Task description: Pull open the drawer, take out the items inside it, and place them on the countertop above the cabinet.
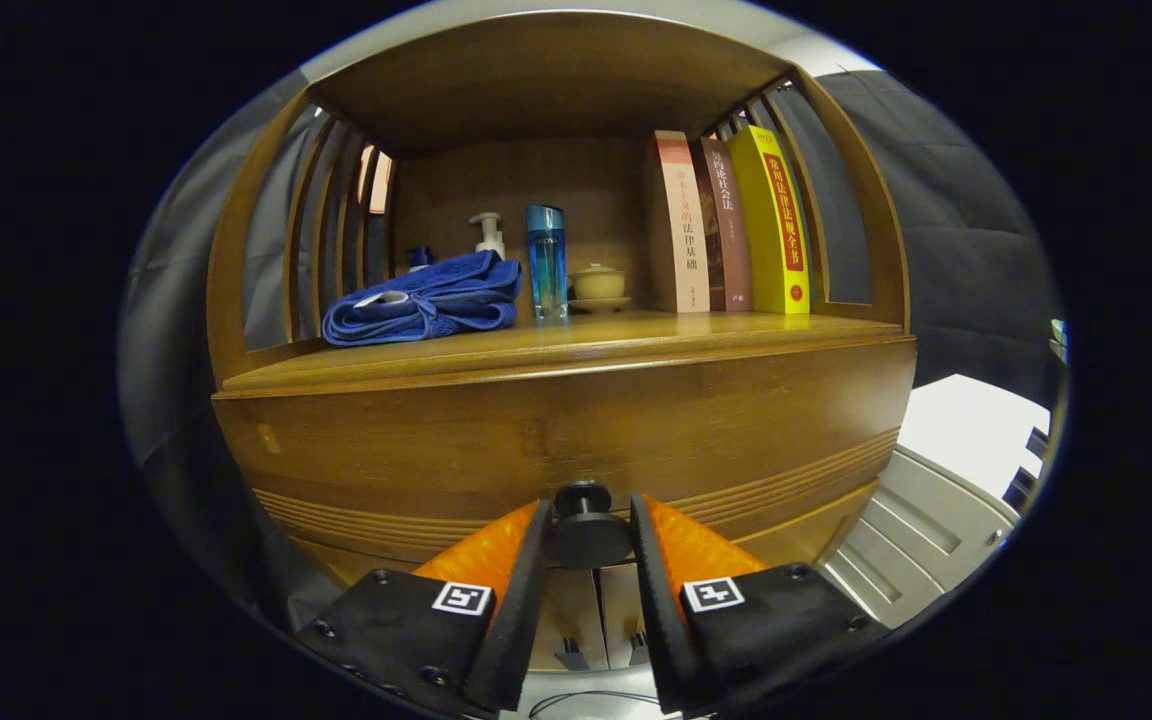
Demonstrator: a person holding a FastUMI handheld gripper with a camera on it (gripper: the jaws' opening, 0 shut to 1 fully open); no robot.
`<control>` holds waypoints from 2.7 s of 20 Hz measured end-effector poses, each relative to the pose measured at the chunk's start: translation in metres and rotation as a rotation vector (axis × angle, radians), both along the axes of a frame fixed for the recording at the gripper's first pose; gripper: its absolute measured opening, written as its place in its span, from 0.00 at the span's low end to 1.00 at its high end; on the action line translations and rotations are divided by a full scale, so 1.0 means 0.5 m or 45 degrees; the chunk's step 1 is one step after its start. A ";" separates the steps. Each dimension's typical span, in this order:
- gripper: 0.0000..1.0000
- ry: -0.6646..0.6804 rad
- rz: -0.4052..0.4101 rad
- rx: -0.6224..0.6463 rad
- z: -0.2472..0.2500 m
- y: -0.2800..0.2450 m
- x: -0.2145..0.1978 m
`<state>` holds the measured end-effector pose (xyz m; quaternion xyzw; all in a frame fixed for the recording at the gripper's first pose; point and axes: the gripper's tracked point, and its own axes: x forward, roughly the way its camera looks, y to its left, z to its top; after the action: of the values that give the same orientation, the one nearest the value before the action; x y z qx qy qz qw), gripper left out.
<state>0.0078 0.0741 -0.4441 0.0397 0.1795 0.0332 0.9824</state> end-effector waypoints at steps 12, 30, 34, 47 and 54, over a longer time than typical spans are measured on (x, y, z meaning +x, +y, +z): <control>0.45 0.013 -0.022 0.070 -0.001 -0.010 -0.049; 0.45 0.070 0.012 -0.009 0.013 -0.045 -0.205; 0.45 0.113 0.024 -0.018 0.002 -0.046 -0.231; 0.40 0.149 0.060 -0.100 0.023 -0.065 -0.304; 0.40 0.167 0.065 -0.118 0.029 -0.077 -0.337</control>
<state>-0.1607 0.0354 -0.4298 -0.0085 0.2458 0.0474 0.9681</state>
